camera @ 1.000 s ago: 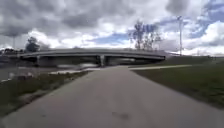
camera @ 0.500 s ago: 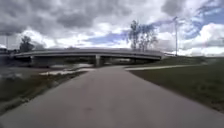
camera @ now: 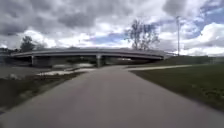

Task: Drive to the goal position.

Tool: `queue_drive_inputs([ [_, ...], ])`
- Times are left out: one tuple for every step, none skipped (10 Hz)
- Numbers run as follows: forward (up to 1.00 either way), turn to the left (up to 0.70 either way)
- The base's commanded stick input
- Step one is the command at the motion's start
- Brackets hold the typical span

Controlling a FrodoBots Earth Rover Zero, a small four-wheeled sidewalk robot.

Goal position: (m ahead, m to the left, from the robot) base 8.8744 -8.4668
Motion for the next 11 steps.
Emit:
queue_drive_inputs([
  [1.00,0.00],
  [1.00,0.00],
  [1.00,0.00],
  [1.00,0.00],
  [1.00,0.00],
  [1.00,0.00],
  [1.00,0.00],
  [1.00,0.00],
  [1.00,0.00],
  [1.00,0.00],
  [1.00,0.00],
])
